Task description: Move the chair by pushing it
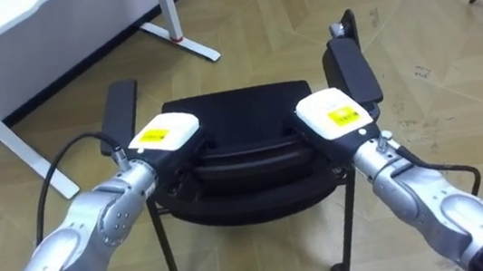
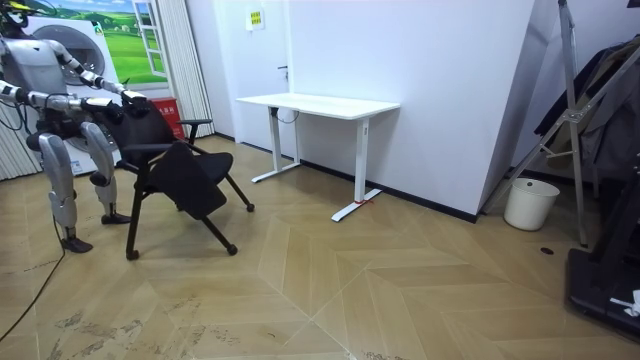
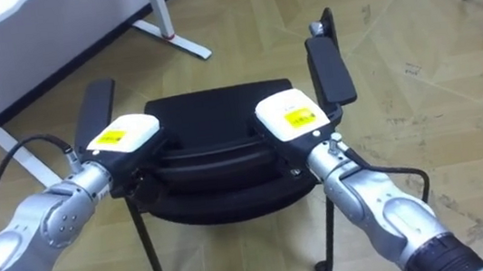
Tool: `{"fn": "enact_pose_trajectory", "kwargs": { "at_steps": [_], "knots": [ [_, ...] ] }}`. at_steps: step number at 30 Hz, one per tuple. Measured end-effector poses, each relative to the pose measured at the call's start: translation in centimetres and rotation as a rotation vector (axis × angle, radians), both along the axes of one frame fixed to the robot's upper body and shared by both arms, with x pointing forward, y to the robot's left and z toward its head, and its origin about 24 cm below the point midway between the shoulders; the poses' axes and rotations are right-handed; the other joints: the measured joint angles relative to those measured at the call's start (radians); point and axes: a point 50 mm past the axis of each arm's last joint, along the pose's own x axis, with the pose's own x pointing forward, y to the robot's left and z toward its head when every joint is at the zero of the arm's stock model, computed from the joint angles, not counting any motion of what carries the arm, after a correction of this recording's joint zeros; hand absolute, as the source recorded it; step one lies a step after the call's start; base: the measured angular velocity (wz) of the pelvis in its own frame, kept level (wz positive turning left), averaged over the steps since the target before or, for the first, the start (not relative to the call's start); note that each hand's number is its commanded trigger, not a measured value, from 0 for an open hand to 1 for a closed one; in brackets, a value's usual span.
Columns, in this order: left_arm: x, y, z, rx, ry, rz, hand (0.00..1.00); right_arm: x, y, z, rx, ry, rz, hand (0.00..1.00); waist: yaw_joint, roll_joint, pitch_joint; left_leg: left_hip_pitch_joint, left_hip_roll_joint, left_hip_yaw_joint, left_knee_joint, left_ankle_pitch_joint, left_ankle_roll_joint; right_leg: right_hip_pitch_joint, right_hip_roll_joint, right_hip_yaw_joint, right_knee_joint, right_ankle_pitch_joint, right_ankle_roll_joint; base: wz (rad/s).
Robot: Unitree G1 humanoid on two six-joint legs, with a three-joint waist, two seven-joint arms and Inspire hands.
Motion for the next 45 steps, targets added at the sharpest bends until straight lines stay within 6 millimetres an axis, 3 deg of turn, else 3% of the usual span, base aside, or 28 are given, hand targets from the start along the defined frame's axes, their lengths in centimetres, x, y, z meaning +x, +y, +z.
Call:
{"fn": "enact_pose_trajectory", "kwargs": {
  "at_steps": [5, 8, 9, 10, 11, 12, 13, 14, 16, 19, 20, 24, 26, 27, 28, 29, 30, 31, 32, 33, 34, 36, 38, 41, 42, 43, 44, 45],
  "knots": [
    [1.8, -0.1, 0.6, 0.034, -0.037, -0.006, 1.0, 1.7, 0.1, 0.2, 0.021, -0.011, -0.031, 1.0, 0.001, -0.026, 0.0192, -0.125, 0.031, 0.003, 0.192, -0.004, -0.006, -0.058, 0.003, -0.027, 0.109, -0.043, -0.036, 0.19],
    [2.8, -0.4, 0.5, 0.038, -0.048, -0.004, 1.0, 2.6, -0.2, 0.1, 0.016, 0.0, -0.038, 1.0, 0.0, -0.023, 0.0266, -0.275, 0.083, 0.007, 0.497, 0.007, -0.005, -0.106, 0.011, -0.051, 0.247, -0.136, -0.064, 0.24],
    [2.9, -0.5, 0.3, 0.042, -0.049, -0.01, 1.0, 2.6, -0.2, -0.3, 0.022, 0.011, -0.046, 1.0, -0.002, -0.03, 0.0305, -0.339, 0.107, 0.008, 0.624, 0.061, -0.008, -0.11, 0.01, -0.063, 0.311, -0.182, -0.082, 0.32],
    [3.1, -0.7, -0.1, 0.042, -0.041, -0.011, 1.0, 2.6, -0.4, -0.7, 0.027, 0.033, -0.056, 1.0, 0.005, -0.035, 0.0308, -0.408, 0.129, 0.003, 0.746, 0.162, 0.003, -0.111, 0.004, -0.062, 0.36, -0.212, -0.094, 0.29],
    [3.0, -0.8, -0.3, 0.041, -0.035, -0.01, 1.0, 2.5, -0.4, -0.9, 0.03, 0.042, -0.06, 1.0, 0.011, -0.041, 0.0343, -0.441, 0.136, 0.002, 0.793, 0.235, 0.004, -0.112, 0.0, -0.065, 0.382, -0.22, -0.102, 0.22],
    [2.9, -1.0, -0.7, 0.04, -0.029, -0.01, 1.0, 2.5, -0.5, -1.2, 0.037, 0.056, -0.068, 1.0, 0.018, -0.064, 0.0411, -0.505, 0.138, 0.002, 0.852, 0.395, 0.022, -0.112, -0.011, -0.064, 0.414, -0.238, -0.114, 0.27],
    [2.9, -1.3, -0.8, 0.026, -0.036, -0.009, 1.0, 2.4, -0.8, -1.2, 0.037, 0.059, -0.071, 1.0, 0.02, -0.067, 0.0391, -0.553, 0.136, 0.006, 0.873, 0.459, 0.02, -0.118, -0.016, -0.065, 0.437, -0.249, -0.129, 0.34],
    [2.9, -1.5, -0.8, 0.016, -0.042, -0.008, 1.0, 2.5, -1.0, -1.0, 0.034, 0.05, -0.069, 1.0, 0.018, -0.066, 0.0375, -0.572, 0.135, 0.011, 0.874, 0.444, 0.028, -0.12, -0.013, -0.066, 0.45, -0.253, -0.135, 0.19],
    [2.9, -1.6, -0.9, -0.014, -0.062, 0.011, 1.0, 2.9, -1.1, -0.5, 0.013, 0.015, -0.063, 1.0, 0.022, -0.034, 0.0522, -0.609, 0.127, 0.064, 0.845, 0.329, 0.03, -0.142, -0.009, -0.068, 0.489, -0.267, -0.161, -0.14],
    [2.8, -1.6, -1.0, -0.03, -0.074, 0.021, 1.0, 3.1, -1.1, -0.1, 0.002, -0.007, -0.056, 1.0, 0.03, -0.021, 0.0507, -0.581, 0.059, 0.1, 0.677, 0.268, 0.009, -0.169, -0.005, -0.058, 0.526, -0.291, -0.17, -0.11],
    [2.9, -1.6, -0.9, -0.032, -0.076, 0.022, 1.0, 3.1, -1.1, -0.1, 0.004, -0.013, -0.056, 1.0, 0.032, -0.015, 0.0497, -0.57, 0.052, 0.104, 0.644, 0.265, 0.013, -0.172, -0.001, -0.057, 0.529, -0.294, -0.171, -0.19],
    [3.4, -1.5, -0.1, -0.038, -0.098, 0.019, 1.0, 3.5, -1.0, 0.5, 0.005, -0.056, -0.05, 1.0, 0.05, -0.005, 0.0418, -0.497, 0.029, 0.117, 0.525, 0.147, 0.032, -0.21, 0.007, -0.042, 0.559, -0.331, -0.151, -0.09],
    [3.4, -1.5, 0.0, -0.036, -0.099, 0.016, 1.0, 3.5, -1.0, 0.5, 0.007, -0.062, -0.051, 1.0, 0.062, -0.016, 0.0351, -0.431, 0.024, 0.125, 0.467, 0.08, 0.035, -0.209, 0.004, -0.011, 0.56, -0.337, -0.137, -0.18],
    [3.4, -1.5, 0.0, -0.036, -0.098, 0.015, 1.0, 3.5, -1.1, 0.5, 0.008, -0.06, -0.052, 1.0, 0.066, -0.022, 0.0303, -0.383, 0.023, 0.135, 0.435, 0.024, 0.04, -0.208, -0.003, -0.004, 0.566, -0.331, -0.141, -0.24],
    [3.5, -1.5, 0.2, -0.037, -0.104, 0.013, 1.0, 3.6, -1.0, 0.7, 0.01, -0.067, -0.056, 1.0, 0.071, -0.038, 0.0325, -0.355, 0.003, 0.153, 0.422, -0.033, 0.075, -0.219, -0.038, 0.01, 0.63, -0.336, -0.132, -0.32],
    [3.7, -1.5, 0.4, -0.04, -0.111, 0.015, 1.0, 3.8, -0.9, 1.0, 0.008, -0.074, -0.058, 1.0, 0.078, -0.039, 0.0332, -0.349, -0.007, 0.163, 0.431, -0.047, 0.085, -0.254, -0.061, 0.019, 0.713, -0.324, -0.103, -0.42],
    [3.7, -1.4, 0.4, -0.045, -0.109, 0.021, 1.0, 4.1, -0.8, 1.2, 0.001, -0.077, -0.057, 1.0, 0.085, -0.044, 0.0391, -0.348, -0.022, 0.172, 0.463, -0.065, 0.101, -0.352, -0.104, 0.039, 0.912, -0.222, -0.046, -0.27],
    [3.5, -1.5, 0.1, -0.05, -0.099, 0.022, 1.0, 3.9, -0.8, 1.0, -0.003, -0.064, -0.057, 1.0, 0.081, -0.03, 0.0362, -0.342, -0.021, 0.159, 0.489, -0.095, 0.106, -0.431, -0.123, 0.067, 1.056, -0.065, -0.031, -0.11],
    [3.4, -1.5, -0.2, -0.051, -0.091, 0.02, 1.0, 3.8, -0.9, 0.7, -0.005, -0.05, -0.06, 1.0, 0.075, -0.022, 0.0321, -0.333, -0.018, 0.148, 0.494, -0.106, 0.108, -0.462, -0.124, 0.08, 1.103, 0.019, -0.033, 0.12],
    [3.2, -1.5, -0.5, -0.045, -0.081, 0.011, 1.0, 3.4, -1.0, 0.2, -0.001, -0.033, -0.062, 1.0, 0.065, 0.003, 0.0326, -0.316, -0.017, 0.122, 0.503, -0.122, 0.111, -0.508, -0.117, 0.097, 1.169, 0.154, -0.031, 0.14],
    [3.4, -1.5, -0.3, -0.038, -0.085, 0.006, 1.0, 3.4, -1.0, 0.1, 0.004, -0.03, -0.062, 1.0, 0.061, 0.003, 0.0342, -0.312, -0.013, 0.111, 0.517, -0.141, 0.113, -0.56, -0.117, 0.099, 1.212, 0.161, -0.025, 0.14],
    [3.8, -1.4, 0.1, -0.03, -0.095, 0.003, 1.0, 3.5, -0.9, 0.3, 0.013, -0.043, -0.065, 1.0, 0.057, 0.014, 0.0441, -0.316, -0.004, 0.092, 0.544, -0.165, 0.112, -0.626, -0.113, 0.091, 1.195, 0.091, -0.022, 0.23],
    [3.9, -1.4, 0.2, -0.03, -0.092, 0.005, 1.0, 3.5, -0.9, 0.4, 0.015, -0.056, -0.061, 1.0, 0.04, 0.021, 0.0463, -0.317, -0.003, 0.071, 0.556, -0.179, 0.11, -0.655, -0.112, 0.094, 1.068, 0.051, -0.014, 0.38],
    [4.0, -1.0, 0.2, -0.033, -0.087, 0.007, 1.0, 3.4, -0.6, 0.3, 0.009, -0.076, -0.051, 1.0, 0.018, 0.02, 0.0497, -0.307, -0.005, 0.044, 0.561, -0.196, 0.085, -0.607, -0.12, 0.112, 0.723, 0.017, -0.003, 0.36],
    [4.0, -0.8, 0.3, -0.034, -0.087, 0.007, 1.0, 3.4, -0.5, 0.4, 0.012, -0.084, -0.046, 1.0, 0.005, 0.015, 0.0502, -0.309, -0.008, 0.021, 0.567, -0.206, 0.067, -0.575, -0.117, 0.136, 0.618, -0.002, 0.013, 0.4],
    [4.2, -0.7, 0.6, -0.032, -0.095, 0.005, 1.0, 3.5, -0.4, 0.5, 0.017, -0.098, -0.044, 1.0, 0.004, -0.001, 0.0454, -0.314, -0.002, 0.006, 0.58, -0.217, 0.047, -0.565, -0.11, 0.142, 0.6, -0.019, -0.001, 0.38],
    [4.3, -0.6, 0.7, -0.032, -0.097, 0.006, 1.0, 3.6, -0.3, 0.6, 0.015, -0.102, -0.043, 1.0, 0.006, -0.005, 0.0476, -0.32, 0.002, -0.009, 0.588, -0.223, 0.038, -0.564, -0.099, 0.134, 0.604, -0.031, -0.014, 0.31],
    [4.4, -0.7, 0.8, -0.032, -0.098, 0.006, 1.0, 3.9, -0.4, 0.8, 0.01, -0.106, -0.045, 1.0, 0.006, 0.014, 0.0376, -0.329, 0.025, -0.024, 0.596, -0.233, 0.018, -0.561, -0.084, 0.107, 0.605, -0.042, -0.033, 0.15]
  ]
}}
